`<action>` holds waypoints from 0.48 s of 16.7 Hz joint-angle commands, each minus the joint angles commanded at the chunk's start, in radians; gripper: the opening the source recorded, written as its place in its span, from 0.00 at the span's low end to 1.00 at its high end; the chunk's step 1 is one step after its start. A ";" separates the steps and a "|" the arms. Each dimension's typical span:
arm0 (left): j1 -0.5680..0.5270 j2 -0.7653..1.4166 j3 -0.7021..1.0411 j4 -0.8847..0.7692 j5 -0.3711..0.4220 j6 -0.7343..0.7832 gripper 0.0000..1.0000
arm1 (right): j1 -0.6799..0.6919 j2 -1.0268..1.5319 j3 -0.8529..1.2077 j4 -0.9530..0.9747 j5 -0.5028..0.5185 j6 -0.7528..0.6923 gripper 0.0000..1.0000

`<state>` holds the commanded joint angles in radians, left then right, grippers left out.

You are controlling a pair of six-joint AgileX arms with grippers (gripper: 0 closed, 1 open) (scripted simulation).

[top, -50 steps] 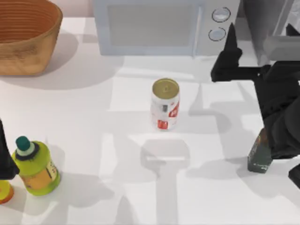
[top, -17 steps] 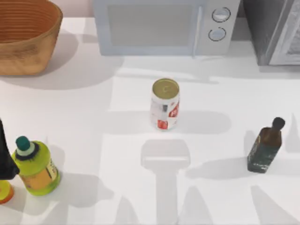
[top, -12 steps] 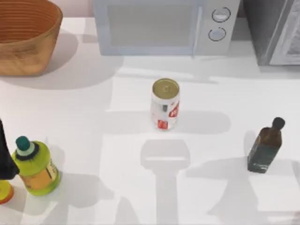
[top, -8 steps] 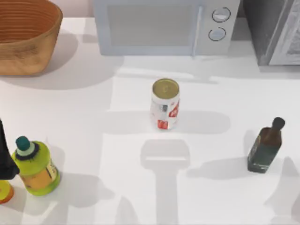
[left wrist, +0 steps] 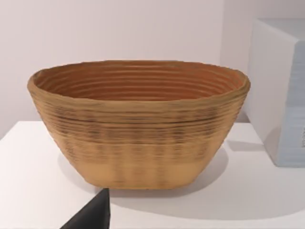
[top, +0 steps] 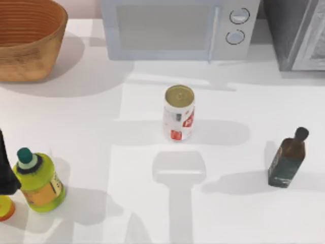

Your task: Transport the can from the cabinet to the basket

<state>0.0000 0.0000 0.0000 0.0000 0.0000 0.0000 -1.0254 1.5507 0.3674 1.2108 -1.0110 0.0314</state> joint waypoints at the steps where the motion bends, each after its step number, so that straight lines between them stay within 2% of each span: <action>1: 0.000 0.000 0.000 0.000 0.000 0.000 1.00 | 0.000 0.000 0.000 0.000 0.000 0.000 1.00; 5: 0.000 0.000 0.000 0.000 0.000 0.000 1.00 | 0.003 -0.004 0.008 -0.014 0.001 0.000 1.00; 8: 0.000 0.000 0.000 0.000 0.000 0.000 1.00 | -0.003 -0.011 0.102 -0.105 -0.008 -0.001 1.00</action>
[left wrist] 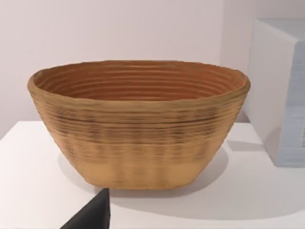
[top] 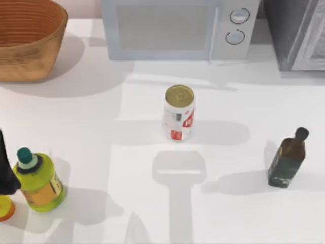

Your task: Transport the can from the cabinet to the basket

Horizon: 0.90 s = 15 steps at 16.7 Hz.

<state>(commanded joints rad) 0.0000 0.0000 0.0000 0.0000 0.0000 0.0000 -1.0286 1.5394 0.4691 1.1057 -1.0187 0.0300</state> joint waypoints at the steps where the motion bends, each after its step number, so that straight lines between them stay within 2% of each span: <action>1: 0.000 0.000 0.000 0.000 0.000 0.000 1.00 | -0.003 -0.004 0.049 -0.050 -0.004 -0.001 1.00; 5: 0.000 0.000 0.000 0.000 0.000 0.000 1.00 | -0.017 -0.030 0.306 -0.338 -0.017 -0.003 1.00; 15: 0.000 0.000 0.000 0.000 0.000 0.000 1.00 | -0.024 -0.148 1.056 -1.245 -0.022 -0.002 1.00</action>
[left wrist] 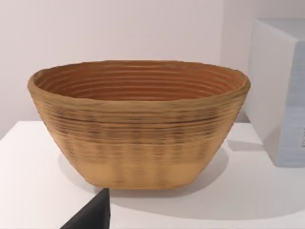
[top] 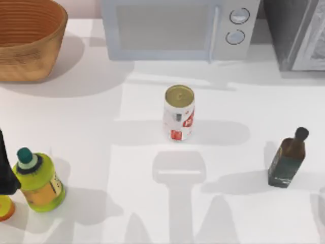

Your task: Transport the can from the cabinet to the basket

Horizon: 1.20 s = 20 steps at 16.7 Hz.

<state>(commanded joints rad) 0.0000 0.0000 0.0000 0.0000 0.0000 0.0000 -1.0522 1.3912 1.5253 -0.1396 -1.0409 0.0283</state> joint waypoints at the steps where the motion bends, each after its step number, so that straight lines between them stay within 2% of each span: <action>1: 0.000 0.000 0.000 0.000 0.000 0.000 1.00 | 0.002 -0.012 0.055 -0.066 0.002 0.001 1.00; 5: 0.000 0.000 0.000 0.000 0.000 0.000 1.00 | 0.010 -0.048 0.201 -0.224 0.008 0.003 1.00; 13: 0.000 0.000 0.000 0.000 0.000 0.000 1.00 | 0.019 -0.050 0.220 -0.237 0.019 0.003 1.00; 16: 0.000 0.000 0.000 0.000 0.000 0.000 1.00 | 0.109 -0.049 0.232 -0.240 0.108 0.000 1.00; 20: 0.000 0.000 0.000 0.000 0.000 0.000 1.00 | 0.359 -0.046 0.251 -0.252 0.359 -0.006 1.00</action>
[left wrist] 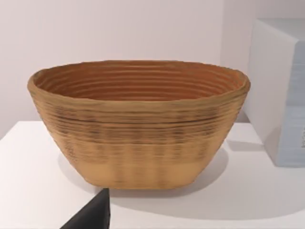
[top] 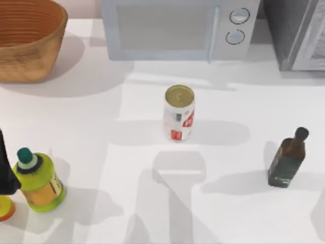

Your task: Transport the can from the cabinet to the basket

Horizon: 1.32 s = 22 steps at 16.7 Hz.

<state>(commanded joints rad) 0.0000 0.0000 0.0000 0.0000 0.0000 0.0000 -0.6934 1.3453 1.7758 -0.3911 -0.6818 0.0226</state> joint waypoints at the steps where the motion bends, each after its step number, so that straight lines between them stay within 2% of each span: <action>1: 0.000 0.000 0.000 0.000 0.000 0.000 1.00 | 0.081 0.000 0.003 -0.004 0.082 -0.001 1.00; 8: 0.000 0.000 0.000 0.000 0.000 0.000 1.00 | 0.719 -0.016 -0.012 -0.033 0.719 -0.005 1.00; 12: 0.000 0.000 0.000 0.000 0.000 0.000 1.00 | 1.004 -0.038 -0.038 -0.042 1.004 -0.004 1.00; 14: 0.000 0.000 0.000 0.000 0.000 0.000 1.00 | 1.089 -0.047 -0.048 -0.045 1.088 -0.004 1.00; 16: 0.000 0.000 0.000 0.000 0.000 0.000 1.00 | 1.130 -0.052 -0.053 -0.046 1.130 -0.004 1.00; 22: 0.000 0.000 0.000 0.000 0.000 0.000 1.00 | 1.112 -0.073 -0.042 -0.051 1.150 -0.016 1.00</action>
<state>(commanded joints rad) 0.0000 0.0000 0.0000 0.0000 0.0000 0.0000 0.4182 1.2725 1.7340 -0.4418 0.4685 0.0066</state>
